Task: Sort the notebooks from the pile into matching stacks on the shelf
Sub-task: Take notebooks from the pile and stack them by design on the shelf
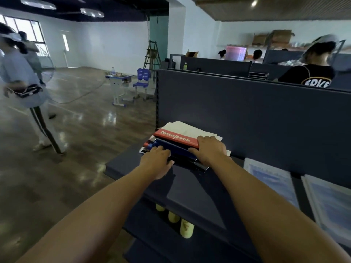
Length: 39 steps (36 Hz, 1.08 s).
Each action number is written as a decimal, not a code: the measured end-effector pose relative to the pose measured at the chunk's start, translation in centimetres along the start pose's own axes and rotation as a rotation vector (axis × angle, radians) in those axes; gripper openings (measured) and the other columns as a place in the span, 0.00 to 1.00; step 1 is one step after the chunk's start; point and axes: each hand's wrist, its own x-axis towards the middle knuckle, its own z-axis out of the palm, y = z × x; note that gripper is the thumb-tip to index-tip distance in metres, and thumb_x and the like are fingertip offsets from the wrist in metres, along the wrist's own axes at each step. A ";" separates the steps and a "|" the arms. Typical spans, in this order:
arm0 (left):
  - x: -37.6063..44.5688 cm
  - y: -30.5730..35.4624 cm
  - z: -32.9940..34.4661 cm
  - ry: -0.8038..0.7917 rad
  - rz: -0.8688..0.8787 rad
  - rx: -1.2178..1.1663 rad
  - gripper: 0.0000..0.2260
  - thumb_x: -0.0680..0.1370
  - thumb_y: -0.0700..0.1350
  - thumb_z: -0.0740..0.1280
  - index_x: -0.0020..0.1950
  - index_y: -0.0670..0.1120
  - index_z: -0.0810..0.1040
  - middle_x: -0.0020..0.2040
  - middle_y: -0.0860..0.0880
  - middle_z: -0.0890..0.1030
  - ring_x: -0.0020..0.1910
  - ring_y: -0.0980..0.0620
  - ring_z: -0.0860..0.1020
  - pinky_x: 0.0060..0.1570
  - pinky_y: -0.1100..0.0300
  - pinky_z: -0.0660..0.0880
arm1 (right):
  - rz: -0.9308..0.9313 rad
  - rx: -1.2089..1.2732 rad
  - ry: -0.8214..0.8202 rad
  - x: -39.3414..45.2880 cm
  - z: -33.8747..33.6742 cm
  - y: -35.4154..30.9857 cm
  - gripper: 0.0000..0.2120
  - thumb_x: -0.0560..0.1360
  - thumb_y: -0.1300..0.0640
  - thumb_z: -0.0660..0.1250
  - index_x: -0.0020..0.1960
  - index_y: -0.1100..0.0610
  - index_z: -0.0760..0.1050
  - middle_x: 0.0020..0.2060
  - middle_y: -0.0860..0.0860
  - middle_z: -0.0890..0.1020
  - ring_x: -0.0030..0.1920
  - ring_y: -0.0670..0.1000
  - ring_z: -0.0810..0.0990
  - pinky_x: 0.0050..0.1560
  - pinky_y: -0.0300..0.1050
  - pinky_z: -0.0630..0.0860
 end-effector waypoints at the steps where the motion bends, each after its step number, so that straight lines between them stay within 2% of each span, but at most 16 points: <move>1: 0.0 0.1 0.1 0.001 0.002 -0.001 0.18 0.81 0.55 0.58 0.68 0.48 0.71 0.65 0.46 0.71 0.66 0.45 0.68 0.61 0.49 0.70 | -0.005 -0.021 -0.002 0.0 -0.2 0.1 0.26 0.79 0.38 0.55 0.67 0.56 0.65 0.61 0.55 0.75 0.61 0.55 0.72 0.51 0.49 0.72; 5: 0.1 0.7 0.4 -0.005 0.024 0.000 0.18 0.81 0.54 0.58 0.68 0.48 0.71 0.65 0.46 0.71 0.66 0.45 0.68 0.61 0.49 0.70 | -0.058 -0.116 -0.006 0.0 -0.7 0.3 0.24 0.80 0.40 0.52 0.66 0.56 0.68 0.59 0.56 0.77 0.58 0.56 0.75 0.46 0.48 0.71; 8: 0.2 1.2 0.3 0.011 0.045 -0.015 0.18 0.81 0.54 0.58 0.68 0.48 0.71 0.65 0.46 0.71 0.66 0.45 0.68 0.62 0.49 0.70 | -0.090 -0.096 0.003 -0.2 -1.2 0.6 0.22 0.81 0.41 0.52 0.61 0.57 0.71 0.57 0.56 0.78 0.57 0.57 0.77 0.45 0.48 0.70; 10: 0.2 1.4 0.3 0.012 0.052 -0.020 0.18 0.81 0.54 0.58 0.68 0.48 0.71 0.65 0.46 0.71 0.66 0.45 0.68 0.62 0.49 0.70 | -0.087 -0.055 0.027 -0.4 -1.6 1.0 0.16 0.82 0.47 0.54 0.59 0.57 0.73 0.56 0.55 0.78 0.55 0.57 0.77 0.45 0.47 0.69; 12: 0.1 1.7 0.2 0.007 0.058 -0.016 0.18 0.81 0.54 0.58 0.68 0.48 0.71 0.65 0.46 0.71 0.66 0.45 0.67 0.62 0.49 0.70 | -0.089 -0.074 0.036 -0.6 -1.8 1.5 0.10 0.79 0.58 0.59 0.59 0.57 0.73 0.56 0.55 0.78 0.54 0.57 0.77 0.43 0.46 0.68; 14: 0.0 1.9 0.2 0.009 0.063 -0.015 0.18 0.81 0.54 0.58 0.68 0.48 0.71 0.65 0.46 0.71 0.66 0.45 0.67 0.62 0.49 0.69 | -0.096 -0.096 0.016 -0.9 -1.9 1.9 0.14 0.76 0.63 0.63 0.61 0.56 0.73 0.56 0.55 0.78 0.54 0.57 0.77 0.43 0.45 0.69; 17: -0.1 2.4 0.1 0.022 0.072 -0.011 0.18 0.81 0.54 0.58 0.68 0.48 0.71 0.65 0.47 0.71 0.67 0.46 0.67 0.61 0.50 0.69 | -0.089 -0.089 0.017 -1.3 -1.9 2.2 0.15 0.75 0.65 0.63 0.60 0.56 0.74 0.56 0.55 0.78 0.54 0.56 0.77 0.44 0.46 0.70; 21: 0.0 3.2 -0.2 0.043 0.086 -0.005 0.18 0.81 0.53 0.58 0.68 0.49 0.71 0.66 0.47 0.71 0.67 0.46 0.67 0.61 0.50 0.69 | -0.046 -0.091 0.042 -1.9 -1.9 2.6 0.10 0.77 0.62 0.64 0.58 0.59 0.75 0.55 0.56 0.78 0.53 0.56 0.78 0.46 0.46 0.71; 25: -0.1 4.1 -0.2 0.060 0.095 -0.007 0.18 0.81 0.53 0.59 0.69 0.50 0.71 0.66 0.48 0.71 0.68 0.46 0.67 0.61 0.50 0.69 | 0.000 0.010 0.054 -2.6 -1.6 2.9 0.16 0.77 0.56 0.66 0.63 0.59 0.72 0.57 0.57 0.77 0.56 0.57 0.77 0.51 0.49 0.74; 29: -0.4 5.2 -0.2 0.076 0.120 -0.015 0.17 0.81 0.53 0.59 0.68 0.50 0.71 0.65 0.48 0.72 0.67 0.47 0.67 0.60 0.51 0.70 | -0.047 0.216 0.065 -3.2 -1.8 3.4 0.18 0.75 0.61 0.64 0.65 0.53 0.74 0.60 0.53 0.78 0.58 0.56 0.76 0.55 0.48 0.74; 32: -0.7 5.9 0.0 0.091 0.128 -0.012 0.17 0.80 0.53 0.60 0.67 0.50 0.72 0.64 0.49 0.72 0.66 0.47 0.68 0.58 0.51 0.70 | -0.126 0.259 0.042 -4.0 -1.6 3.4 0.20 0.75 0.63 0.63 0.64 0.50 0.76 0.60 0.51 0.79 0.60 0.54 0.75 0.57 0.47 0.74; 37: -1.6 7.1 -0.2 0.099 0.141 0.000 0.16 0.80 0.52 0.60 0.66 0.49 0.73 0.62 0.48 0.73 0.65 0.47 0.69 0.57 0.51 0.71 | -0.148 0.264 0.267 -5.6 -1.7 4.0 0.13 0.78 0.59 0.60 0.58 0.53 0.80 0.51 0.52 0.81 0.55 0.54 0.75 0.51 0.49 0.76; 39: -1.9 7.8 -0.3 0.100 0.152 0.008 0.16 0.80 0.52 0.60 0.66 0.49 0.73 0.62 0.48 0.73 0.65 0.46 0.68 0.57 0.51 0.71 | -0.173 0.226 0.379 -6.3 -2.0 4.6 0.12 0.79 0.58 0.60 0.58 0.55 0.79 0.49 0.52 0.80 0.53 0.54 0.74 0.46 0.47 0.75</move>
